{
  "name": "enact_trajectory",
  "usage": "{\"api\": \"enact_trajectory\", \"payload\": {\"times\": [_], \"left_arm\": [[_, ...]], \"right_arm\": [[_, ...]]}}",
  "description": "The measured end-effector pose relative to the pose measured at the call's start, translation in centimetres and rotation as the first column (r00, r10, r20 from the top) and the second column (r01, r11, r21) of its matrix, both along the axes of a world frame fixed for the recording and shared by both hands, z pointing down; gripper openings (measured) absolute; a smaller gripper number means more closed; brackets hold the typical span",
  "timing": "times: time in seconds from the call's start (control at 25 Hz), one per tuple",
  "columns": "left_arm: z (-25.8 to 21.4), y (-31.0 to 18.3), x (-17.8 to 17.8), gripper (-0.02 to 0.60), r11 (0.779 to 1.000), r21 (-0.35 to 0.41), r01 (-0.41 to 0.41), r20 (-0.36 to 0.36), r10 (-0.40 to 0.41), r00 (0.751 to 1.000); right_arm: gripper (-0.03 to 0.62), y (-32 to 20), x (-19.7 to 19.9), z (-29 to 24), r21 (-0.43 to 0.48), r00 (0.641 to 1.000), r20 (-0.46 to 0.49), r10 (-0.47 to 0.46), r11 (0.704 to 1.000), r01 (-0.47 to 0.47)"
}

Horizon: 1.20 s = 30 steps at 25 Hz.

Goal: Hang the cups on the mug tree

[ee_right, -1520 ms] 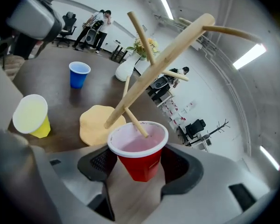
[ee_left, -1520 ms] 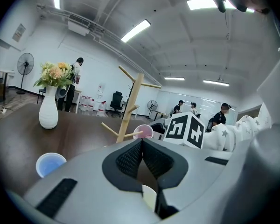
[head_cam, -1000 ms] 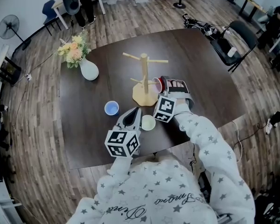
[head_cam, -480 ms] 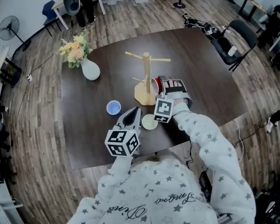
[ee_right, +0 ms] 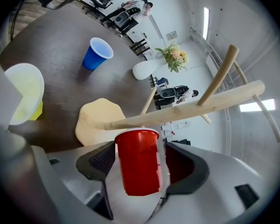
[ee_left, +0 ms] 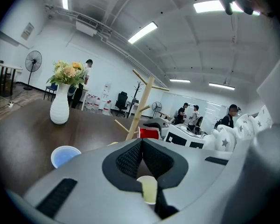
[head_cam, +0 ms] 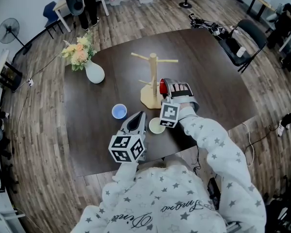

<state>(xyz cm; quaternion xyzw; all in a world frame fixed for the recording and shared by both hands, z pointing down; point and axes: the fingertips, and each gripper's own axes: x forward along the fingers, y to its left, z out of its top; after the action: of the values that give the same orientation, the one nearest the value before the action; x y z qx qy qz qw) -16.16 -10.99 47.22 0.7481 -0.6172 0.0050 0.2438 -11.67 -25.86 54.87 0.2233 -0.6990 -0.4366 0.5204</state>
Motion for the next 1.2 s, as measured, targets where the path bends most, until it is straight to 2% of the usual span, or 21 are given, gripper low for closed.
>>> {"api": "enact_trajectory", "payload": {"times": [0.32, 0.56, 0.88, 1.0, 1.08, 1.2], "left_arm": [[0.5, 1.1, -0.2, 0.025, 1.0, -0.011, -0.007, -0.007, 0.007, 1.0], [0.6, 1.7, 0.0, 0.025, 1.0, -0.012, -0.009, -0.011, 0.009, 1.0], [0.8, 2.4, -0.2, 0.025, 1.0, -0.013, 0.021, -0.011, -0.021, 1.0], [0.8, 2.7, -0.2, 0.025, 0.999, -0.012, 0.042, -0.002, -0.042, 0.999], [0.8, 3.1, -0.1, 0.025, 0.998, -0.016, 0.06, 0.004, -0.06, 0.998], [0.9, 3.8, 0.5, 0.025, 0.996, -0.024, 0.086, 0.015, -0.086, 0.996]], "right_arm": [[0.356, 1.3, -0.8, -0.3, -0.025, 0.997, 0.075, 0.006, 1.0, -0.004], [0.357, 2.2, -1.0, -0.9, -0.046, 0.991, 0.135, 0.004, 0.999, 0.002], [0.351, 4.7, -0.9, -2.2, -0.125, 0.963, 0.27, 0.007, 0.992, 0.027], [0.274, 5.3, -0.5, -2.2, -0.169, 0.948, 0.318, 0.028, 0.985, 0.027], [0.197, 5.8, -0.1, -2.3, -0.197, 0.935, 0.351, 0.048, 0.98, 0.024], [0.135, 6.5, 0.9, -2.1, -0.249, 0.918, 0.388, 0.082, 0.968, 0.019]]}}
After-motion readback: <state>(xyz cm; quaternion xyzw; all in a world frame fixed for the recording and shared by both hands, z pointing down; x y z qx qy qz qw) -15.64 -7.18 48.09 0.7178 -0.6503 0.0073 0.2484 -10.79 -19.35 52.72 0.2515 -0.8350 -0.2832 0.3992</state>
